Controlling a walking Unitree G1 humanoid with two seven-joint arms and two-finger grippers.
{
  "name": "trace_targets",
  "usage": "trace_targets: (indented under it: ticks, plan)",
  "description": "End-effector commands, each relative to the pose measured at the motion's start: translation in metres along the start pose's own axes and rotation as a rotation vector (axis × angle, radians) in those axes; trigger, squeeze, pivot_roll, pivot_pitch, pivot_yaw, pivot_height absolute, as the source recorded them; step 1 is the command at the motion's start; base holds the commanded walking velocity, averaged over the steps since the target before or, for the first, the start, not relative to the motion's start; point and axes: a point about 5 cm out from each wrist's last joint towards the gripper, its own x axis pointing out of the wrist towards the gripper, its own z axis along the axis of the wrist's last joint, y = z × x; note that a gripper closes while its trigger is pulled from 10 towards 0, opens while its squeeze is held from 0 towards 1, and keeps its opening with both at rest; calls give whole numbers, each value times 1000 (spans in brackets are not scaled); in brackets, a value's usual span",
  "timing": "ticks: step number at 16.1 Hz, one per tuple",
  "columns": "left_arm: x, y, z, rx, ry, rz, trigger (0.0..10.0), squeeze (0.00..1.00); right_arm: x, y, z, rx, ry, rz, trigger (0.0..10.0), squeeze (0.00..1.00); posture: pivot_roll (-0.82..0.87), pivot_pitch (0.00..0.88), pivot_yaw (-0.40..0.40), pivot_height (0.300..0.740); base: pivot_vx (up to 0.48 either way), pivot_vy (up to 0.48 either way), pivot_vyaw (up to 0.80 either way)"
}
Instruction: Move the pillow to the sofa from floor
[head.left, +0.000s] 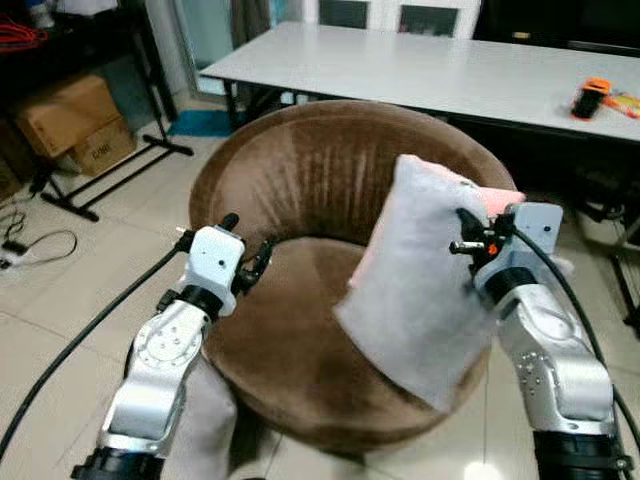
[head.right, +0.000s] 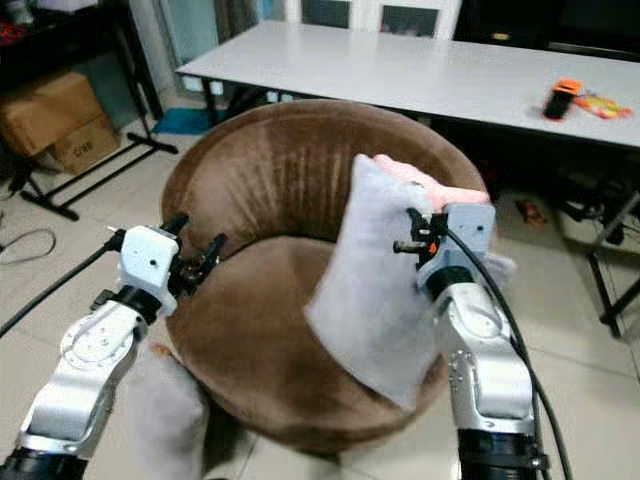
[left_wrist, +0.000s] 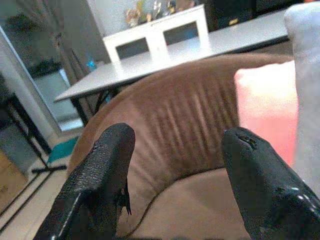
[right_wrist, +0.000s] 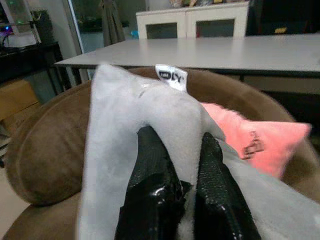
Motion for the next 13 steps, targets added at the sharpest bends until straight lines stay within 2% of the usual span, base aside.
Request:
trace_targets:
  ticks: [1,6,13]
  plan:
    - [0,2,2,9,-3,-5,10000,0,1,5,10,-2,-34,23,10000,0,-11,0,0,740,292,0,0]
    - [-1,1,1,16,3,-17,10000,0,1,8,9,15,-31,37,10000,0,-7,0,-2,740,291,0,0]
    - [2,2,1,18,2,-27,10000,0,2,4,8,15,-18,11,10000,0,-11,0,4,740,290,0,0]
